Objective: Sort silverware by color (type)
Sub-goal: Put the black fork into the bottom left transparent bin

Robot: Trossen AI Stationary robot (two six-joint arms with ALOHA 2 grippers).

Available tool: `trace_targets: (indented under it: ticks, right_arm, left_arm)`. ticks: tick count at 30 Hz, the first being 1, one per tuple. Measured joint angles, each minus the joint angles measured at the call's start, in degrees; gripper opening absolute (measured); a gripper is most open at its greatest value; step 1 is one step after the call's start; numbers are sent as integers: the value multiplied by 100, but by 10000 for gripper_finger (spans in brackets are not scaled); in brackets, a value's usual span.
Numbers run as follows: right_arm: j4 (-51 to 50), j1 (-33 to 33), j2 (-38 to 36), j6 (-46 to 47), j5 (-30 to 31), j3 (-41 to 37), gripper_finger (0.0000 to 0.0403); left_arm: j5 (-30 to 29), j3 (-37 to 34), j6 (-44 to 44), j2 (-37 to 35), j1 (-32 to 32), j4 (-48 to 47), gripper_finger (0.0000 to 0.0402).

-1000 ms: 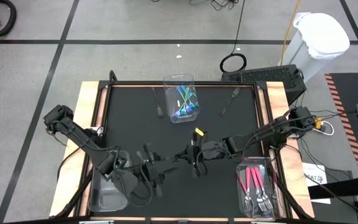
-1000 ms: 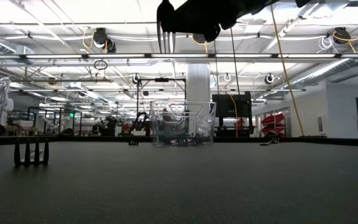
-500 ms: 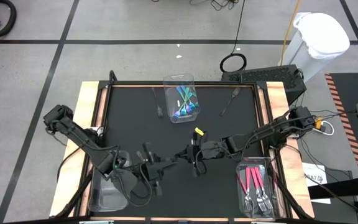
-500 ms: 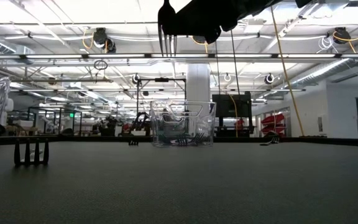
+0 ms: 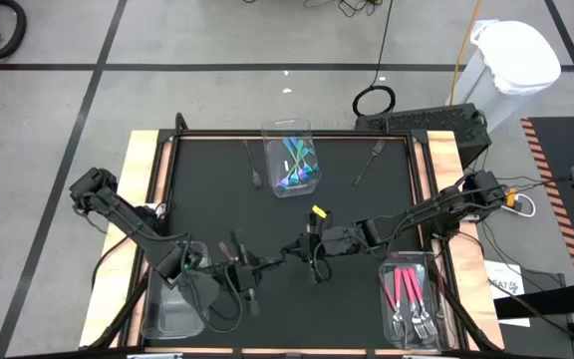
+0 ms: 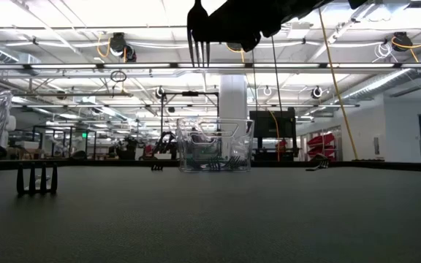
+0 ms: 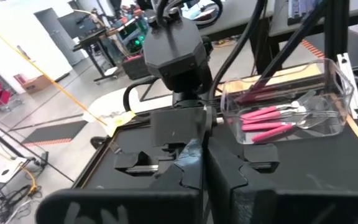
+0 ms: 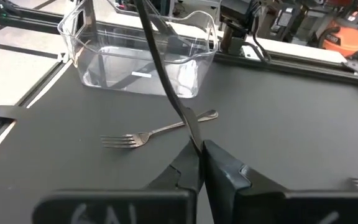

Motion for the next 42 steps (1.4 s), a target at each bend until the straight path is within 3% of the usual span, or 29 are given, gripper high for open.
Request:
trace_targets:
  ticks: [12, 18, 26, 35, 42]
  right_arm:
    - [-1833, 9, -702, 465, 16, 7, 137]
    - [-2607, 15, -784, 632, 11, 6, 177]
    - [-4090, 99, -1047, 1279, -20, -2, 189]
    - [-4853, 508, -1368, 1873, -24, -4, 184]
    - [-4727, 720, -1438, 1638, -16, -4, 183]
  left_arm:
    - [92, 0, -66, -140, -57, -187, 2]
    - [85, 0, -258, -148, -80, -471, 2]
    - [148, 0, -1723, -487, -408, -1882, 1]
    - [1312, 0, -3532, -1586, -949, -3320, 1]
    - [805, 0, -4157, -2386, -1685, -3933, 1]
